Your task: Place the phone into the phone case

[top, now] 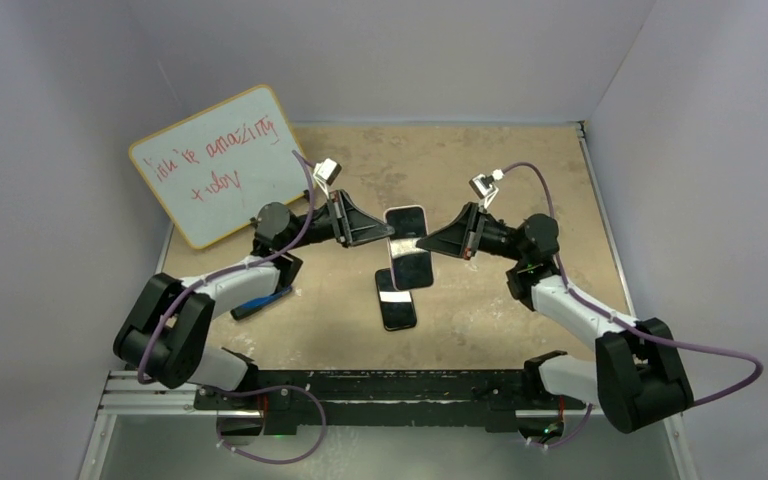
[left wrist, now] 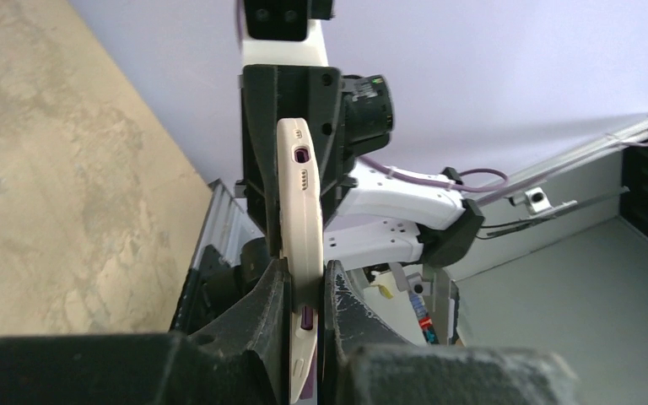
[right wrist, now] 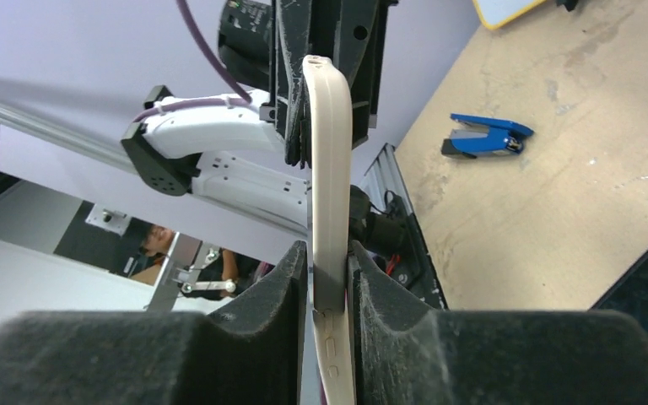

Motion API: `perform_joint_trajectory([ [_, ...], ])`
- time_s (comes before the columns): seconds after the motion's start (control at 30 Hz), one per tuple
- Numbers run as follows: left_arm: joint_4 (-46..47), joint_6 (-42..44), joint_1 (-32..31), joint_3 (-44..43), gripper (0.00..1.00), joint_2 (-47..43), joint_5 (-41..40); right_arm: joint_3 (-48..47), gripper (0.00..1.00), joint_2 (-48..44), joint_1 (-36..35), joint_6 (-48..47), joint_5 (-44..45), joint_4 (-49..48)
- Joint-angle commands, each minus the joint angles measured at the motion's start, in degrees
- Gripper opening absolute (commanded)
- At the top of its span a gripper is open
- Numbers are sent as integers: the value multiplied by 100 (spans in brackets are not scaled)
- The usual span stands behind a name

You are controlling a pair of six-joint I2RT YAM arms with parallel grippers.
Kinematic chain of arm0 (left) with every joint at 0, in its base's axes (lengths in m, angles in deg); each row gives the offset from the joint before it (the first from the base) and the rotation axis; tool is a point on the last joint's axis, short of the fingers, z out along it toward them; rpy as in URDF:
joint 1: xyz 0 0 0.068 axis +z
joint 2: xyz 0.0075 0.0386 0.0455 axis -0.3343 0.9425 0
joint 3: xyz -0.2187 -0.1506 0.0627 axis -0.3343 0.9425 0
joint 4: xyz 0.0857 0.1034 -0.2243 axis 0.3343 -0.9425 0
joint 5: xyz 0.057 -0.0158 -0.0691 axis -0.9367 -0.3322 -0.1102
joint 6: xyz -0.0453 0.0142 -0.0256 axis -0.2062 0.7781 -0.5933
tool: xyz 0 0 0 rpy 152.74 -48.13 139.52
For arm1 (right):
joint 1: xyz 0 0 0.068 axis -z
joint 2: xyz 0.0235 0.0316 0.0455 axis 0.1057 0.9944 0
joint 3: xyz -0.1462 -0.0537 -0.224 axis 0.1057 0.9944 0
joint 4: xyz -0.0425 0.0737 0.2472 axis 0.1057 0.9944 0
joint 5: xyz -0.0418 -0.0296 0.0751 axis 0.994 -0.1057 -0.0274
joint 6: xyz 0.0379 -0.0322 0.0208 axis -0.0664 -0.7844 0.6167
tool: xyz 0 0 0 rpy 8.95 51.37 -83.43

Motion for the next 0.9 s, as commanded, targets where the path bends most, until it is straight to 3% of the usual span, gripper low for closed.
perform_joint_trajectory([
  [0.0,-1580,1106,26,-436,0,-584,-64,-389,24,-310,2,-811,236,1081],
  [0.17,-2789,1764,26,-702,3,-947,-160,-388,0,-271,-15,-694,443,1043],
  [0.2,-2804,1733,27,-714,10,-987,-156,-352,0,-294,-15,-619,544,962],
  [0.27,-2799,1620,31,-701,38,-1007,-98,-302,0,-358,-20,-459,826,802],
  [0.37,-2776,1552,18,-561,52,-1024,0,-303,0,-422,-19,-248,1290,647],
  [0.63,-1761,900,-55,122,56,-817,93,-232,0,-342,-18,120,1961,2],
  [0.87,-1648,907,-363,2,43,-405,-16,-158,0,-235,-15,74,1977,14],
])
